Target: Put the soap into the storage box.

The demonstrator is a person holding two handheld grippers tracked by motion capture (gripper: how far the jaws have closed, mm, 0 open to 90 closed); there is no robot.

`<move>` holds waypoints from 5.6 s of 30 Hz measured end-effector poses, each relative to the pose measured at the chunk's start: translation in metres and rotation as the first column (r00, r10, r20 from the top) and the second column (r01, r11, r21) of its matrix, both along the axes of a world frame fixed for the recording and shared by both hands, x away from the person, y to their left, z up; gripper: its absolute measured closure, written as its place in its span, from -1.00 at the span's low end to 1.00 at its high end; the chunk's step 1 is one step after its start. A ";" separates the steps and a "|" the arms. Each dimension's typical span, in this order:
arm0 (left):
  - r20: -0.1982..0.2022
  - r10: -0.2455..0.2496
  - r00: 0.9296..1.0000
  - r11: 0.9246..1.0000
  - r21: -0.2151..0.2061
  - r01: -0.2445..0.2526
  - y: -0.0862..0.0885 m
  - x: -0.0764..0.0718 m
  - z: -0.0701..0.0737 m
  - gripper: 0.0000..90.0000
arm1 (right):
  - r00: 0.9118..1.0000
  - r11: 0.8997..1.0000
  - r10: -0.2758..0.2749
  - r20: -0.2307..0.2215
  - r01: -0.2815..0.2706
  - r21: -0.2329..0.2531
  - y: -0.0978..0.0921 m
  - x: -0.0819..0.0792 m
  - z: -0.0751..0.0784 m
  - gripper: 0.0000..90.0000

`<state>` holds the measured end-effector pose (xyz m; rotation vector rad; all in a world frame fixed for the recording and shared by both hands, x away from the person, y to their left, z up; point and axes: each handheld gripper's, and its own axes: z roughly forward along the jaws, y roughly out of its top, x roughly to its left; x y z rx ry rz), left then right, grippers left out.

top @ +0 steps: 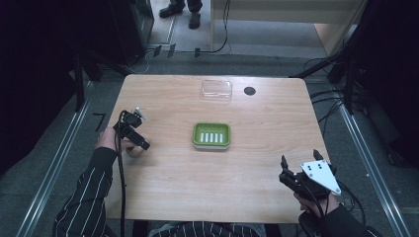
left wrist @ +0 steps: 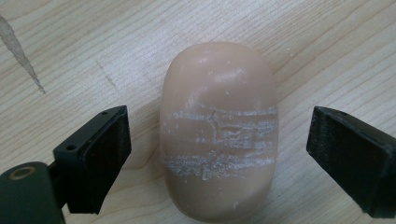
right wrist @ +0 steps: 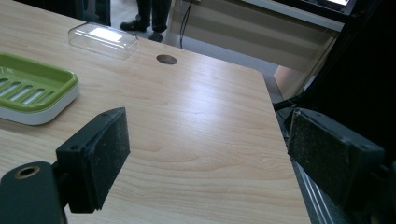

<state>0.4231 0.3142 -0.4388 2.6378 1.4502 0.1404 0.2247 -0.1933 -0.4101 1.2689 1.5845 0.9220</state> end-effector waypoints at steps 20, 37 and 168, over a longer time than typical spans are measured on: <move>-0.012 -0.013 1.000 0.999 0.031 0.013 -0.001 -0.002 -0.009 -0.27 | 1.000 1.000 0.004 -0.001 -0.004 0.004 0.000 0.001 0.000 -0.70; 0.007 -0.039 0.999 0.998 0.039 0.039 -0.003 -0.004 -0.007 -0.26 | 1.000 1.000 -0.003 0.001 0.003 0.010 -0.001 0.000 0.000 -0.70; 0.119 -0.532 0.838 0.846 0.037 0.532 -0.150 0.020 0.056 -0.25 | 0.996 0.996 -0.083 -0.026 0.082 -0.021 -0.015 -0.022 -0.001 -0.70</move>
